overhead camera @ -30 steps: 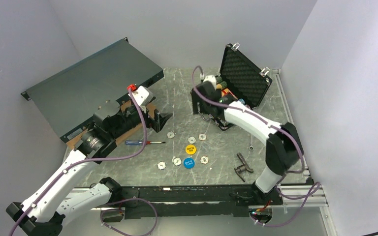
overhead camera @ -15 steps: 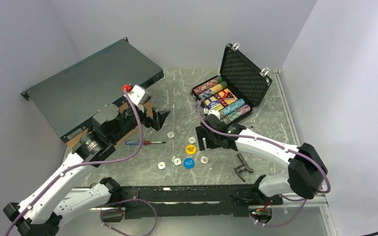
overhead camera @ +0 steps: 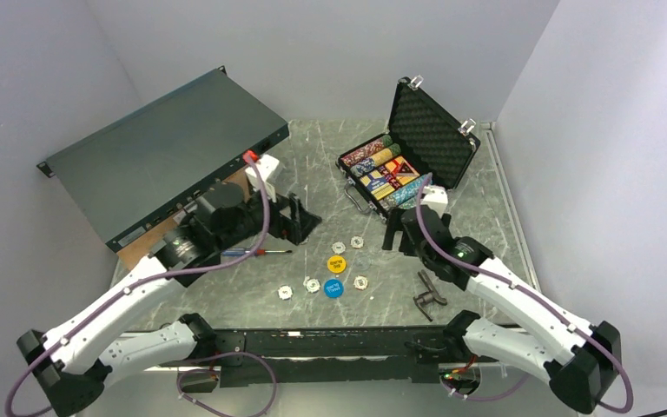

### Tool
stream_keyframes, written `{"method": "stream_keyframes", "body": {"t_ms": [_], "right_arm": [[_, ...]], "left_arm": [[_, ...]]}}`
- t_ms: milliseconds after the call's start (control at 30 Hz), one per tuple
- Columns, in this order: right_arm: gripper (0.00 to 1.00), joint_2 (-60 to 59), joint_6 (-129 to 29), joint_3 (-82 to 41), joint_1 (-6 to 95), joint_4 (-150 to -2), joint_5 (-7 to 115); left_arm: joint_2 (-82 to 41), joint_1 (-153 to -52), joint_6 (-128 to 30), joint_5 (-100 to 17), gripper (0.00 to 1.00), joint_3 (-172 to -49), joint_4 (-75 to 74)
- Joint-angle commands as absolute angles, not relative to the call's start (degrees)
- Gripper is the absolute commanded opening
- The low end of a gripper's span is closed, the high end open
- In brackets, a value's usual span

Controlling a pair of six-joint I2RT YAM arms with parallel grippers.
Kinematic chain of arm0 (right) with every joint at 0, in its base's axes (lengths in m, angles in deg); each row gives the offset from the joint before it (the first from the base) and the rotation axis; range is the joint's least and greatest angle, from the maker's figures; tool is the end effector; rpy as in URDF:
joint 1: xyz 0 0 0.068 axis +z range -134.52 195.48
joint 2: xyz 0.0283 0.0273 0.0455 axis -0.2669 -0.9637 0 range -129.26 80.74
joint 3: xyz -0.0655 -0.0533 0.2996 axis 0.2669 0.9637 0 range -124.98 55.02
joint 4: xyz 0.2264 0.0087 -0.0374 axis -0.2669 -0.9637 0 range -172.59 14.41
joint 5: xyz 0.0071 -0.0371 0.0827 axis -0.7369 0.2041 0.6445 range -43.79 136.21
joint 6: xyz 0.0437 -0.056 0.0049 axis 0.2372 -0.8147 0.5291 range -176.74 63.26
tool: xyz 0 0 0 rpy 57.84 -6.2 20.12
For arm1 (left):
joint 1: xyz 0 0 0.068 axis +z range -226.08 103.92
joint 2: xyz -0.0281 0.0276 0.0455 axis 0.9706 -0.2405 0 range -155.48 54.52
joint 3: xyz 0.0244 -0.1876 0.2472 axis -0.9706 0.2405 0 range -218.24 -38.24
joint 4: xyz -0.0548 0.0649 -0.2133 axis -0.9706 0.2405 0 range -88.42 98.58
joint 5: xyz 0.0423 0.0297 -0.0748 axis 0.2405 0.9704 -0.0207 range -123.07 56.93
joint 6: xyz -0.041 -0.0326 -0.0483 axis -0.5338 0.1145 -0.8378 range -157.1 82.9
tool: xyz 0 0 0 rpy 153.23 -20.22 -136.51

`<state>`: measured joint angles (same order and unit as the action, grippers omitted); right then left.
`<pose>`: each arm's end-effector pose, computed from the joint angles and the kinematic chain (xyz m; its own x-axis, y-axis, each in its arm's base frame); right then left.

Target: Pack up texas hold em set

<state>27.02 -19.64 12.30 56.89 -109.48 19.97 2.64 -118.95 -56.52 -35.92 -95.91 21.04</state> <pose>0.1284 0.0786 0.2876 -0.6384 0.1584 -0.7532 0.0334 0.9834 0.1785 0.1189 -0.1144 0.4020 -0.4011 -0.0807 -0.9125 0.6166 0.7128 -0.3341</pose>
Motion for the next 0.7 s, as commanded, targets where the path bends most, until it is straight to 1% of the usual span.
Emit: {"method": "stream_keyframes", "body": {"t_ms": [0, 67, 167, 267, 333, 400, 567, 667], "right_arm": [[0.97, 29.8, -20.9, 14.9, 52.4, -107.5, 23.9], [0.97, 31.4, -21.5, 15.9, 51.4, -106.4, 25.0], [0.97, 33.4, -21.9, 15.9, 50.6, -107.1, 24.7], [0.97, 36.6, -22.1, 16.4, 50.4, -107.4, 23.4], [0.97, 39.9, -22.3, 18.6, 50.4, -105.8, 22.0], [1.0, 42.6, -22.4, 19.2, 50.2, -105.3, 20.7], [1.0, 44.1, -23.0, 16.5, 49.9, -109.8, 17.7], [1.0, 45.8, -22.9, 17.3, 49.9, -109.2, 20.3]], "left_arm": [[-0.9, -127.2, -64.1, -36.1, 0.99, -92.3, 16.9], [-4.1, -131.6, -65.9, -32.5, 0.99, -91.1, 16.4], [-9.9, -137.8, -68.3, -22.6, 0.99, -91.5, 19.1], [-16.0, -141.2, -70.0, -18.9, 0.99, -92.1, 20.2], [-19.8, -142.6, -69.3, -18.5, 0.99, -92.1, 19.8], [-23.6, -143.0, -69.1, -19.0, 0.99, -92.7, 20.7], [-31.6, -142.9, -67.5, -21.5, 0.99, -93.8, 20.9], [-33.9, -143.0, -67.7, -22.8, 0.99, -94.4, 21.5]]}}
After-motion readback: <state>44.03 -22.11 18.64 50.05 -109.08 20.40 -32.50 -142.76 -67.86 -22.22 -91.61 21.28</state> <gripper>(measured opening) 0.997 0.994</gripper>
